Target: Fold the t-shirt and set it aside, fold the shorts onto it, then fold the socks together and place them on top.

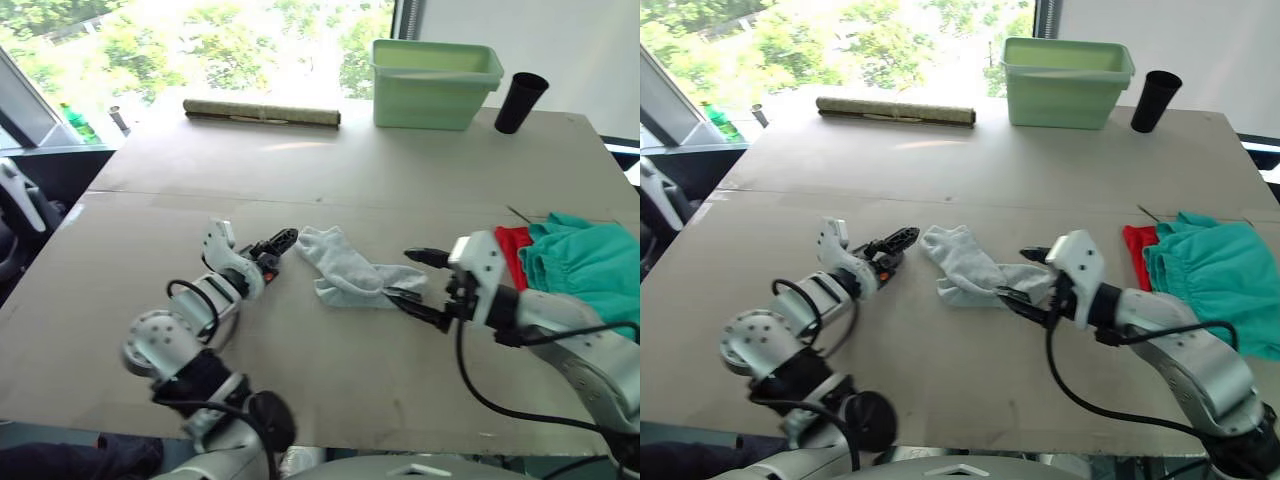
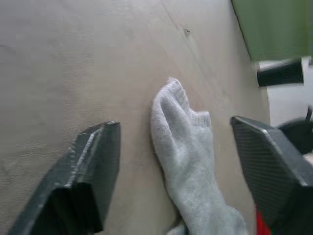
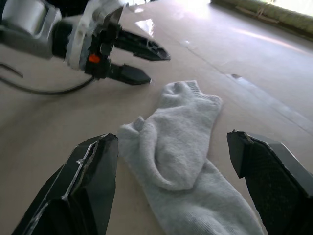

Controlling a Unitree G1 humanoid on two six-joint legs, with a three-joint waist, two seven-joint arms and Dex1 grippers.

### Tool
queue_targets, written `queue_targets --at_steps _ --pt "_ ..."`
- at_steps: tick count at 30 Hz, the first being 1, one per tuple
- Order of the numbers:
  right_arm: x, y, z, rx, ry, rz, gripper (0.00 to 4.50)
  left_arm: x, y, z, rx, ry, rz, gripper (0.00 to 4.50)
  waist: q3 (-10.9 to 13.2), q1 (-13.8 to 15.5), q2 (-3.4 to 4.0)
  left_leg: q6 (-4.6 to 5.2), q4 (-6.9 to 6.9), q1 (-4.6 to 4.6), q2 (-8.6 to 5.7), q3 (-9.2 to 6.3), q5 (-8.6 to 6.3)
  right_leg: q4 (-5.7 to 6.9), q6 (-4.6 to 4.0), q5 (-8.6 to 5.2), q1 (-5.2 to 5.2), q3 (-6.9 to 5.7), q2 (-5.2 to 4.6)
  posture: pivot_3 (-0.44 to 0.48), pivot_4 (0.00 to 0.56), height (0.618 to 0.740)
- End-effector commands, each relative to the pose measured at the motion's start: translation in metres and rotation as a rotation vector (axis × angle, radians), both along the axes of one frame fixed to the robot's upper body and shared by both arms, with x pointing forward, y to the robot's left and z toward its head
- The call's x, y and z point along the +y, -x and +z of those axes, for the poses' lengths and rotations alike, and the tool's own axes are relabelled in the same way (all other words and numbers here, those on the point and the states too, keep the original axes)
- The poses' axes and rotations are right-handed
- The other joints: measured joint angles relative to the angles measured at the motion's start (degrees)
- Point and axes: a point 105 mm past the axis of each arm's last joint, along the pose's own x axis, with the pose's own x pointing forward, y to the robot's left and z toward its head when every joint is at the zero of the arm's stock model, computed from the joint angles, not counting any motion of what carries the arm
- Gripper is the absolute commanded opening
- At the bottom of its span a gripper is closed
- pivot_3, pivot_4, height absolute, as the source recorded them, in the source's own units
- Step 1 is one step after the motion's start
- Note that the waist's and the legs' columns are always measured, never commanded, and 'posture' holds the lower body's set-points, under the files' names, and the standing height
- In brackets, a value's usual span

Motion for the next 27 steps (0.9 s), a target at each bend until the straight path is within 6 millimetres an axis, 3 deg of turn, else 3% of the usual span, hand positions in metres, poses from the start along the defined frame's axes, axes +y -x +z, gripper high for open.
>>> queue_targets --at_steps 1,5,7,9,11,14,20,27 --pt "0.016 -0.003 -0.001 -0.078 0.083 0.090 3.76 -0.023 0.013 0.032 -0.256 -0.281 -0.376 3.90 0.0 -0.4 0.12 -0.05 -0.04 -0.02 0.05 -0.02 0.00 -0.03 -0.03 0.02 0.00 0.01 0.01 0.000 0.150 0.740" --pt "0.028 -0.011 -0.010 -0.103 0.155 0.149 3.76 -0.019 0.022 0.020 -0.423 -0.609 -0.784 3.90 0.0 -0.2 0.37 -0.42 -0.57 0.04 -0.13 0.04 -0.06 -0.27 -0.11 -0.01 -0.12 0.02 -0.41 0.000 0.150 0.740" --pt "0.037 -0.017 -0.014 -0.122 0.181 0.167 3.76 -0.016 0.012 0.015 -0.541 -0.785 -0.961 3.90 0.0 -0.2 0.39 -0.46 -0.64 -0.04 -0.10 0.06 -0.06 -0.39 -0.18 0.02 -0.23 0.02 -0.40 0.000 0.150 0.740" --pt "0.043 -0.020 -0.016 -0.140 0.195 0.181 3.76 -0.017 0.005 0.018 -0.659 -0.791 -1.033 3.90 0.0 -0.2 0.38 -0.48 -0.68 -0.09 -0.09 0.08 -0.05 -0.46 -0.23 0.04 -0.29 0.02 -0.42 0.000 0.150 0.740" --pt "0.046 -0.022 -0.015 -0.163 0.194 0.184 3.52 -0.007 0.000 0.008 -0.625 -0.824 -1.135 3.93 0.0 -0.2 0.34 -0.48 -0.71 -0.22 -0.06 0.08 -0.04 -0.56 -0.30 0.09 -0.37 0.01 -0.42 0.000 0.150 0.740" --pt "0.050 -0.021 -0.018 -0.181 0.217 0.216 2.54 0.004 -0.013 0.003 -0.610 -0.847 -1.176 3.95 -0.1 -0.6 0.32 -0.18 -0.66 -0.62 -0.06 0.09 0.13 -0.59 -0.28 0.10 -0.64 -0.04 -0.36 0.000 0.150 0.740" --pt "0.052 -0.026 -0.029 -0.194 0.274 0.240 2.54 0.014 -0.019 -0.007 -0.620 -0.875 -1.242 3.95 -0.1 -0.6 0.29 -0.14 -0.56 -0.93 -0.02 0.19 0.14 -0.57 0.02 0.23 -0.81 -0.34 0.24 0.000 0.150 0.740" --pt "0.054 -0.023 -0.028 -0.178 0.270 0.274 2.54 0.001 -0.034 -0.006 -0.671 -0.919 -1.253 3.95 -0.1 -0.3 0.26 0.09 -0.14 -0.91 0.05 0.08 0.01 -0.09 0.06 0.22 -0.79 -0.42 0.30 0.000 0.150 0.740"
